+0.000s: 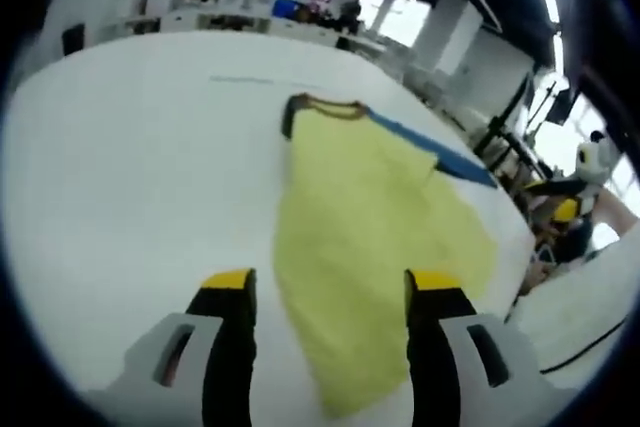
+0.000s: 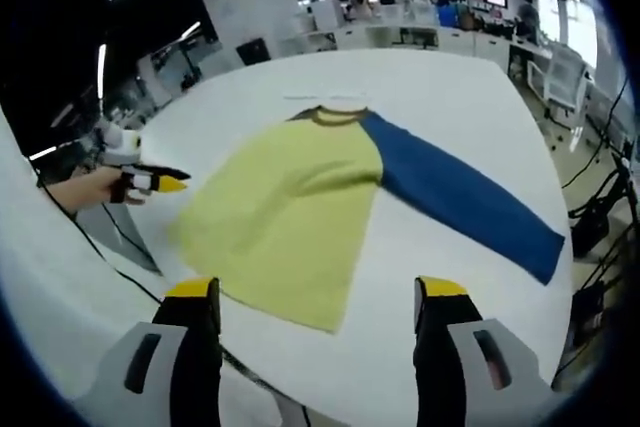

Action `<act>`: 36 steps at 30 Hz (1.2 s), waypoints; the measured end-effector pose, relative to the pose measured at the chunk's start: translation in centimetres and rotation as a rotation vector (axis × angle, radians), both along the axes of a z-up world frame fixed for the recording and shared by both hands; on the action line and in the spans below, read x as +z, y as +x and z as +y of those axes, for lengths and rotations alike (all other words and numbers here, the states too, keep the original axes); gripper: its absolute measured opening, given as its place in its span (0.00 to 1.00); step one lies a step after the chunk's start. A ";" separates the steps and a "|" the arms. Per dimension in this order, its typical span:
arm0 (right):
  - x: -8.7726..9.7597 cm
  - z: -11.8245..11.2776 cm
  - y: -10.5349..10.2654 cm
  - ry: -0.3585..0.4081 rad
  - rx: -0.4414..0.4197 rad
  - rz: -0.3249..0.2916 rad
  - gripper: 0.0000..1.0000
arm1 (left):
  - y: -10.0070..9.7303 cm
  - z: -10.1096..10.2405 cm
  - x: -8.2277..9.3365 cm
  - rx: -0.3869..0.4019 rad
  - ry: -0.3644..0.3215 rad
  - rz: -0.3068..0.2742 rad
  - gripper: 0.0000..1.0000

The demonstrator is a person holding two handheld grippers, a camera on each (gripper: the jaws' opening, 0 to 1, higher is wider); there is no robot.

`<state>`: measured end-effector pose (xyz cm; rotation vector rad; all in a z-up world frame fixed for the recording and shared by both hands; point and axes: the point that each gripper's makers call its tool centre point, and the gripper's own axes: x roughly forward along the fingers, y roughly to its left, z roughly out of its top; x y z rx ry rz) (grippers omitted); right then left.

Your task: Fold the garment on the visible template until the final outline fits inside the template.

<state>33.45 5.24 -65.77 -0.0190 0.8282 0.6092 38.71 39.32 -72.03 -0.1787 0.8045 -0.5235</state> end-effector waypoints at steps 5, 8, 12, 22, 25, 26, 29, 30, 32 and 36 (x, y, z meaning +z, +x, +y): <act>0.0 -0.2 0.1 -0.001 -0.007 0.002 0.79 | 0.4 0.1 -0.8 0.013 -0.002 0.003 0.49; 0.0 -0.3 0.0 -0.005 -0.008 0.004 0.79 | 0.6 0.1 -1.4 0.014 0.006 0.009 0.47; -0.1 -0.6 0.1 -0.009 -0.011 0.007 0.79 | 1.0 0.0 -1.8 0.018 0.012 0.015 0.44; 0.0 -1.1 0.1 -0.013 -0.023 0.009 0.79 | 1.8 -0.2 -2.8 0.034 0.020 0.020 0.36; -0.1 -1.3 0.1 -0.014 -0.025 0.011 0.79 | 1.9 -0.2 -3.0 0.039 0.017 0.022 0.34; -0.1 -1.3 0.0 -0.014 -0.026 0.011 0.79 | 1.9 -0.2 -3.0 0.039 0.017 0.022 0.34; -0.1 -1.4 0.1 -0.014 -0.029 0.010 0.79 | 2.0 -0.3 -3.1 0.039 0.012 0.021 0.32; -0.1 -1.4 0.1 -0.013 -0.030 0.010 0.79 | 2.1 -0.4 -3.1 0.039 0.008 0.018 0.31; -0.1 -1.3 0.0 -0.012 -0.030 0.010 0.79 | 2.1 -0.4 -3.2 0.041 0.007 0.018 0.30; -0.2 -1.2 -0.1 -0.009 -0.028 0.012 0.79 | 2.2 -0.4 -3.4 0.043 0.008 0.020 0.25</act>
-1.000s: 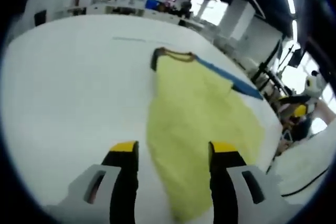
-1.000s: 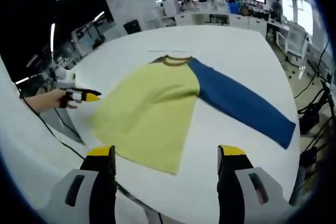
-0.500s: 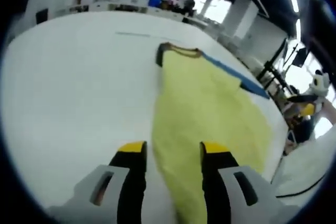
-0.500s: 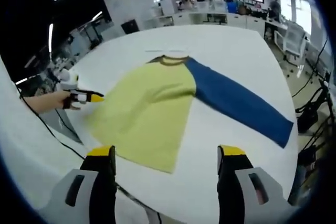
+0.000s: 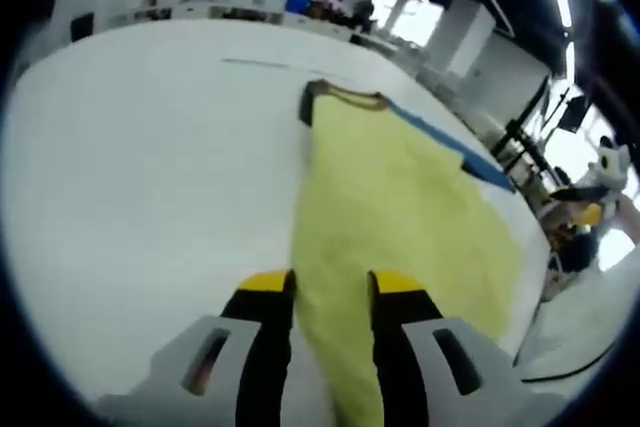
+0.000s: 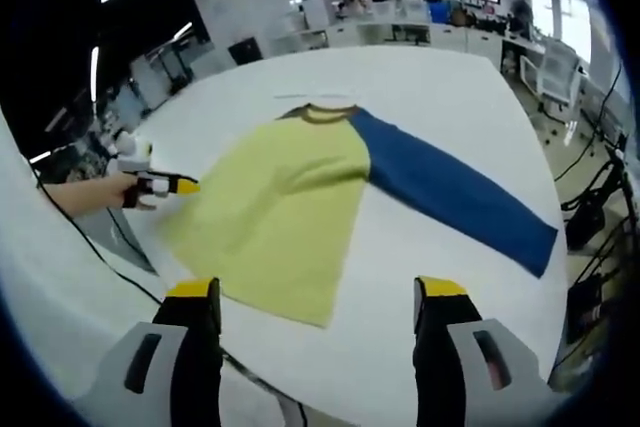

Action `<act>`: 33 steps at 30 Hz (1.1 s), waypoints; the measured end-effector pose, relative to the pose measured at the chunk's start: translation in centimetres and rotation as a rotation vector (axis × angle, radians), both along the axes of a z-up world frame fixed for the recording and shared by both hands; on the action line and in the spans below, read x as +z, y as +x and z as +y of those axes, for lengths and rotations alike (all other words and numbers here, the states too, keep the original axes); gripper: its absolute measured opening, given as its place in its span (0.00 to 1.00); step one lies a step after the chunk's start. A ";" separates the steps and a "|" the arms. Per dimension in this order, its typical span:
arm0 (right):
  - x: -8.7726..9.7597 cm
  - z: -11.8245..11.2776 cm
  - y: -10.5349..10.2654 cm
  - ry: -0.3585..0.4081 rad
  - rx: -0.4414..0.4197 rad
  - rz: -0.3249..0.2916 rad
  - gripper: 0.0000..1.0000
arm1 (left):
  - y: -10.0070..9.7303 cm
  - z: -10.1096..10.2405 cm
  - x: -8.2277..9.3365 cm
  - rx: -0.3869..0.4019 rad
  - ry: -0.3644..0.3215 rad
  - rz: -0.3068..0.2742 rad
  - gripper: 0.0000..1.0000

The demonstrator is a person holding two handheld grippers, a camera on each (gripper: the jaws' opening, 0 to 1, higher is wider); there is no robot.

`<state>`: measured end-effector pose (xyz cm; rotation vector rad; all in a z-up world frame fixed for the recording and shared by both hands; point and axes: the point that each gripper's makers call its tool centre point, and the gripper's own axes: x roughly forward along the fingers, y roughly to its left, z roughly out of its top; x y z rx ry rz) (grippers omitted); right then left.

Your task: Fold the garment on the visible template until the final outline fits inside the template.

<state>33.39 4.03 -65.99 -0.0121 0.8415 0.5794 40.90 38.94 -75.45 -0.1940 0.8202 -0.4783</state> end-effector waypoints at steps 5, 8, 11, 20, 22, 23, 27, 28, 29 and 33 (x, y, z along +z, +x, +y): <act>-0.1 -0.1 -0.1 0.001 -0.003 0.002 0.79 | 0.0 -0.1 -0.1 0.005 0.005 0.001 0.20; 0.0 -0.2 -0.2 0.000 -0.007 0.002 0.79 | 0.0 -0.1 -0.1 0.016 0.006 0.008 0.17; 0.0 -0.3 -0.2 0.000 -0.010 0.001 0.79 | 0.0 -0.1 -0.2 0.025 0.016 0.010 0.11; 0.0 -0.4 -0.4 0.001 -0.015 0.000 0.79 | 0.3 0.2 0.1 0.057 0.014 0.004 0.00; 0.0 -0.4 -0.4 0.003 -0.016 -0.002 0.79 | 0.3 0.2 0.1 0.058 0.017 0.003 0.00; 0.1 -0.4 -0.4 0.008 -0.016 -0.003 0.79 | 0.2 0.2 0.1 0.060 0.017 0.004 0.00; 0.1 -0.4 -0.4 0.013 -0.018 -0.007 0.80 | 0.2 0.1 0.3 0.065 0.014 0.006 0.00; 0.2 -0.4 -0.4 0.014 -0.018 -0.008 0.80 | 0.2 0.1 0.4 0.064 0.013 0.005 0.00; 0.2 -0.4 -0.4 0.013 -0.017 -0.009 0.80 | 0.2 0.0 0.5 0.062 0.013 0.004 0.00; 0.1 -0.3 -0.5 0.015 -0.014 -0.011 0.80 | 0.2 -0.4 1.2 0.057 0.003 -0.001 0.00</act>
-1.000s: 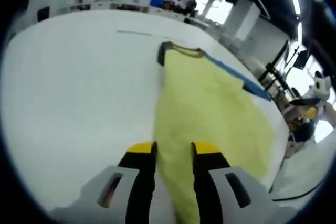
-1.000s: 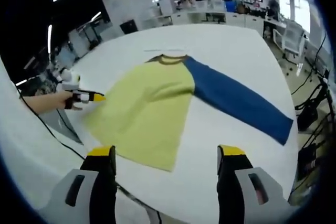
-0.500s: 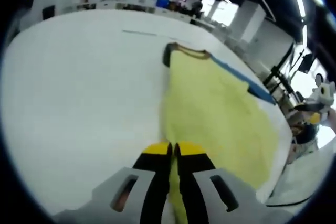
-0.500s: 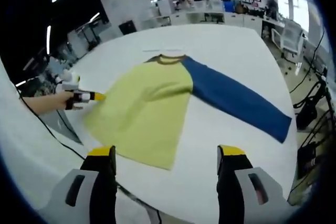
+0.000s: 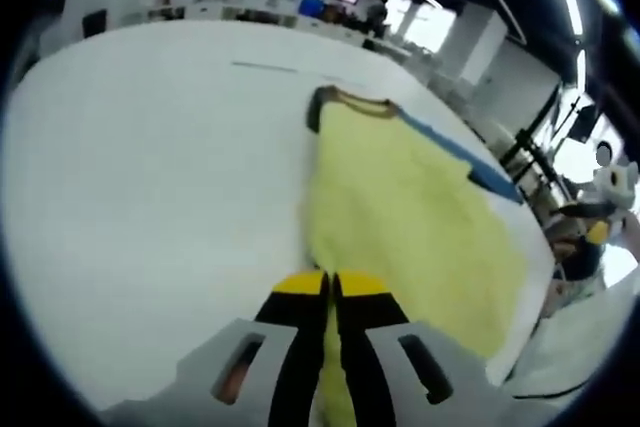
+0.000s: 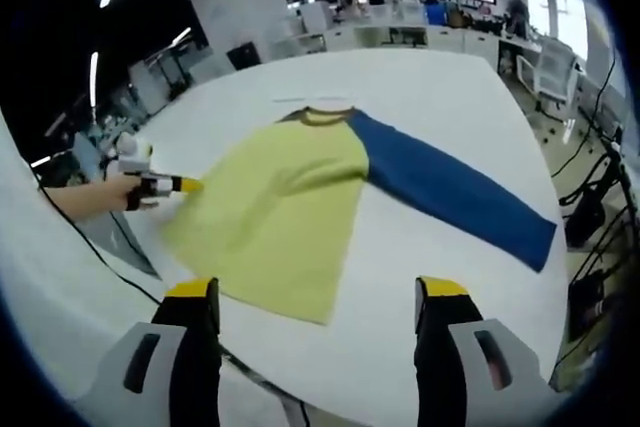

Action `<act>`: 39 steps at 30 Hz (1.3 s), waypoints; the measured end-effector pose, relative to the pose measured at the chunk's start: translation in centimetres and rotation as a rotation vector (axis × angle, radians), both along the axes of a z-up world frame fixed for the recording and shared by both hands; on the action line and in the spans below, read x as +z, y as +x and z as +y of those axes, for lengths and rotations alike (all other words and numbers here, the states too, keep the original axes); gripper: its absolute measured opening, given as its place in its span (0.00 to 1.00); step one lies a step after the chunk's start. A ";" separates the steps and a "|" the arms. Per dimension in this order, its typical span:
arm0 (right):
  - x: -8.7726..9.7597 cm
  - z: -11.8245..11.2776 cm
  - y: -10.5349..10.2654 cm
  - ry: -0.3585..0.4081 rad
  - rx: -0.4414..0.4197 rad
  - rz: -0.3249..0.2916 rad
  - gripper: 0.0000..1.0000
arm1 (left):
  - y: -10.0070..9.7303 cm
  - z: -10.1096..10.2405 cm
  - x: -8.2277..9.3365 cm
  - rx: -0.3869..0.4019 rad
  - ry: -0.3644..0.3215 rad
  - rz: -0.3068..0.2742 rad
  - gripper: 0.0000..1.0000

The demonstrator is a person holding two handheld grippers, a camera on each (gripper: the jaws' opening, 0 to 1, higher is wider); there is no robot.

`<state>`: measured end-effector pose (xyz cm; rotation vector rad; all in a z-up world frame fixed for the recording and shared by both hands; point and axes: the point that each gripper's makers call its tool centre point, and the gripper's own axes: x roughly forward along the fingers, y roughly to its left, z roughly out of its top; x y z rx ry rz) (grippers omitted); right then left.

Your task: Fold the garment on the visible template until the final outline fits inside the template.

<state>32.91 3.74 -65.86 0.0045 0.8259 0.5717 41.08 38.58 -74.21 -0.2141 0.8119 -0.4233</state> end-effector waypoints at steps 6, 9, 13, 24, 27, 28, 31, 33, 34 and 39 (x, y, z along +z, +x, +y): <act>0.0 0.3 0.0 -0.001 0.013 -0.001 0.80 | -0.1 -0.9 1.3 -0.018 -0.007 -0.023 0.00; 0.0 0.4 0.0 -0.004 0.018 -0.001 0.80 | -0.1 -1.5 1.8 -0.025 -0.021 -0.030 0.00; 0.1 0.3 0.0 -0.004 0.021 -0.003 0.80 | -0.2 -2.6 2.5 -0.036 -0.050 -0.033 0.00; 0.2 0.1 -0.4 -0.005 0.022 -0.004 0.80 | -0.2 -5.9 4.0 -0.093 -0.096 -0.054 0.00; 0.2 -0.1 -0.5 -0.005 0.020 -0.004 0.80 | -0.3 -6.5 4.2 -0.098 -0.104 -0.055 0.00; 0.2 -0.2 -0.5 -0.005 0.019 -0.005 0.80 | -0.3 -6.6 4.3 -0.100 -0.106 -0.056 0.00; 0.2 -0.4 -0.5 -0.004 0.016 -0.004 0.80 | -0.3 -7.1 4.4 -0.108 -0.113 -0.056 0.00; 0.1 -0.5 -0.6 -0.004 0.015 -0.005 0.80 | -0.4 -7.8 4.5 -0.118 -0.120 -0.055 0.00; 0.1 -0.5 -0.6 -0.002 0.013 -0.004 0.80 | -0.5 -8.1 4.6 -0.122 -0.125 -0.054 0.00; 0.1 -0.8 -0.9 -0.002 0.008 -0.004 0.80 | -0.7 -9.6 4.7 -0.149 -0.132 -0.049 0.00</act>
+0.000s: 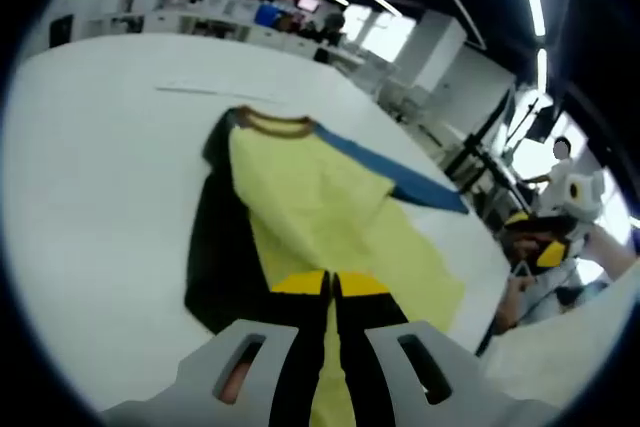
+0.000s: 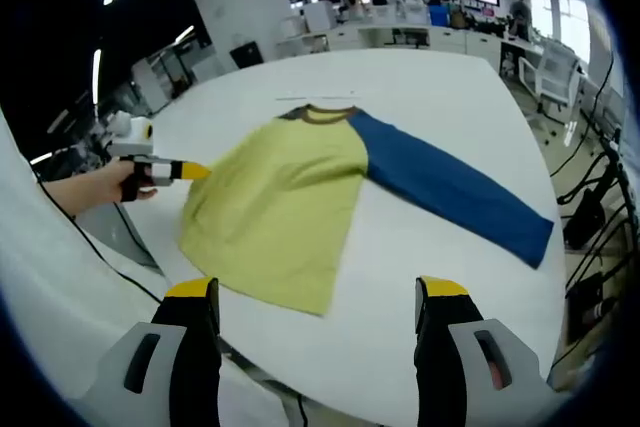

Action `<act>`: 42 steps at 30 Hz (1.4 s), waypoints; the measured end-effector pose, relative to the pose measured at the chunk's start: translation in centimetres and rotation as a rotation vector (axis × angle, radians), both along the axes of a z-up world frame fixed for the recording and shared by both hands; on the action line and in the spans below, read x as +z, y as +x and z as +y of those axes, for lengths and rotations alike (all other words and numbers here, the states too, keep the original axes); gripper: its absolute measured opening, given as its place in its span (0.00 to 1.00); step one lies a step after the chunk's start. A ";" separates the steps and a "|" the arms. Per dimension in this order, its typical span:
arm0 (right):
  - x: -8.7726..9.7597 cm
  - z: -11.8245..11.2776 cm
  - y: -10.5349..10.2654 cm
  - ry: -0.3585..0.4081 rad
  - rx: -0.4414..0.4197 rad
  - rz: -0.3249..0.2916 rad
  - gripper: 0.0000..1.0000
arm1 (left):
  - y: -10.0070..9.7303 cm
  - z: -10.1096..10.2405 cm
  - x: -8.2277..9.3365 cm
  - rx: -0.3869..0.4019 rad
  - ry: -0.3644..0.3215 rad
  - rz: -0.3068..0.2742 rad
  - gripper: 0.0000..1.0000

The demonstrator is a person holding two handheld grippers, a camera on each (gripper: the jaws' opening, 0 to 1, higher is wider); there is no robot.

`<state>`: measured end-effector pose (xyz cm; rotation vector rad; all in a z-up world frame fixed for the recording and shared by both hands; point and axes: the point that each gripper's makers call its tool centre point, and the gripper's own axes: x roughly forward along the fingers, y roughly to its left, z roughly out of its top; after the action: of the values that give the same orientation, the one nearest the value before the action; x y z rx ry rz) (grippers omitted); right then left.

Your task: Fold the garment on the visible template until the final outline fits inside the template.

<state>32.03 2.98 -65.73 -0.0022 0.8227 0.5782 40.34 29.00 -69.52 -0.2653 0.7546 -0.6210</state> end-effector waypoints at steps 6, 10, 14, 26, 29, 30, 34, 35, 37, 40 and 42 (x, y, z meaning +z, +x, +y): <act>0.0 -0.5 -0.4 -0.002 -0.014 -0.001 0.80 | -0.1 -1.6 -0.1 -0.038 0.001 -0.001 0.00; 0.0 -0.8 -0.6 -0.003 -0.023 0.000 0.80 | 0.0 -2.2 -0.4 -0.054 0.005 0.003 0.00; -0.1 -1.1 -0.9 -0.003 -0.031 0.002 0.80 | -0.1 -3.1 -1.0 -0.084 0.013 0.012 0.00; 0.0 -1.6 -1.8 -0.004 -0.054 -0.001 0.81 | -0.2 -6.2 -1.1 -0.146 0.011 0.008 0.00; 0.0 -1.8 -2.0 -0.004 -0.060 0.001 0.81 | -0.3 -6.9 -1.0 -0.152 -0.001 0.011 0.00; 0.0 -1.9 -2.1 -0.006 -0.060 0.002 0.81 | -0.3 -7.0 -1.0 -0.153 -0.006 0.013 0.00; 0.0 -2.0 -2.2 -0.006 -0.065 0.002 0.81 | -0.4 -7.8 -1.1 -0.165 -0.010 0.014 0.00; 0.0 -2.1 -2.3 -0.006 -0.066 0.001 0.81 | -0.4 -7.9 -1.1 -0.166 -0.011 0.014 0.00; 0.0 -2.2 -2.3 -0.006 -0.070 0.001 0.81 | -0.5 -8.4 -1.1 -0.174 -0.014 0.017 0.00; 0.0 -2.4 -2.5 -0.005 -0.075 0.003 0.81 | -0.6 -8.9 -1.2 -0.182 -0.018 0.021 0.00; 0.0 -2.5 -2.6 -0.006 -0.078 0.002 0.81 | -0.7 -9.3 -1.4 -0.188 -0.020 0.024 0.00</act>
<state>29.41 0.46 -65.76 0.0253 0.8232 0.5020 39.64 19.70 -70.88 -0.2223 0.8023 -0.8044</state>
